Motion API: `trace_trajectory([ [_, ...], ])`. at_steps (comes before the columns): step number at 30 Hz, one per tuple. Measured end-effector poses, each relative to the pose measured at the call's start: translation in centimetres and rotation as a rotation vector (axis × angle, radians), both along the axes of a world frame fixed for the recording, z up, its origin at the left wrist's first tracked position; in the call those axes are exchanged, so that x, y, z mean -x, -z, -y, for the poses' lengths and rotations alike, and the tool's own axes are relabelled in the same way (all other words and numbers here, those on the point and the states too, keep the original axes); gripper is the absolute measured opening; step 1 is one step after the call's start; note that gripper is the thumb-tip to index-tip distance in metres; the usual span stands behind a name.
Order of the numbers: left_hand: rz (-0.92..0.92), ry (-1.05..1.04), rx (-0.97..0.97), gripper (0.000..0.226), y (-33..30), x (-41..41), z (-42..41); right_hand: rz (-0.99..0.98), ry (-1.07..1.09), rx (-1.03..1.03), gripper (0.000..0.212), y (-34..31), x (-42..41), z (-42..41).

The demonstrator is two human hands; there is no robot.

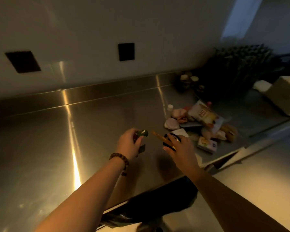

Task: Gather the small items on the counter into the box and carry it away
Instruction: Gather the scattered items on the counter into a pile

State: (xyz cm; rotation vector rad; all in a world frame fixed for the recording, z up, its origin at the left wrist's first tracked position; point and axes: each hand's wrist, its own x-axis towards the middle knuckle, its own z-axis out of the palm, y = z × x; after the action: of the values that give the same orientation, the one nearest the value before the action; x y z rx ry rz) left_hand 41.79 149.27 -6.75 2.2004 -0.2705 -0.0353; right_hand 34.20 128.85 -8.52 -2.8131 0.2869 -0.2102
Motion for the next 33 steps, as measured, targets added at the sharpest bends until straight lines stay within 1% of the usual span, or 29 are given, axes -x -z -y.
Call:
trace_trajectory([
  [3,-0.02,0.088,0.026,0.016,-0.6,0.4,4.4,-0.002,0.101,-0.01,0.058,-0.5,2.6,3.6],
  [5,-0.035,0.152,0.033,0.015,-1.1,0.5,7.2,0.004,0.138,-0.009,0.057,-0.8,3.9,5.8],
  [8,-0.052,0.229,0.097,0.016,-1.7,0.4,11.5,0.016,0.179,-0.018,0.057,-1.1,5.5,8.8],
  [12,-0.048,0.241,0.156,0.024,-1.8,-1.1,16.9,-0.003,0.204,0.026,0.058,-1.2,6.0,12.3],
  [17,-0.065,0.172,0.122,0.024,-0.6,-4.0,20.8,-0.02,0.173,0.032,0.059,-0.7,5.3,15.7],
  [19,-0.082,0.177,0.048,0.025,0.5,-4.8,21.1,-0.041,0.125,0.052,0.061,-0.2,4.6,16.4],
  [21,-0.049,0.202,-0.085,0.028,1.8,-5.4,20.8,-0.07,0.07,0.065,0.063,0.3,4.0,16.7],
  [23,-0.02,0.223,-0.161,0.028,2.7,-5.8,20.1,-0.075,-0.005,0.081,0.063,1.0,3.5,16.5],
  [26,-0.001,0.288,-0.181,0.029,3.4,-6.0,18.9,-0.1,-0.179,0.163,0.063,2.1,2.8,15.2],
  [28,0.014,0.301,-0.151,0.028,3.4,-5.8,17.9,-0.126,-0.31,0.223,0.063,2.8,2.3,14.0],
  [30,0.04,0.262,-0.137,0.028,3.4,-5.6,16.8,-0.156,-0.402,0.28,0.064,3.4,1.8,13.0],
  [33,0.035,0.185,-0.187,0.038,3.6,-4.5,15.1,-0.188,-0.463,0.318,0.065,4.4,1.0,12.3],
])
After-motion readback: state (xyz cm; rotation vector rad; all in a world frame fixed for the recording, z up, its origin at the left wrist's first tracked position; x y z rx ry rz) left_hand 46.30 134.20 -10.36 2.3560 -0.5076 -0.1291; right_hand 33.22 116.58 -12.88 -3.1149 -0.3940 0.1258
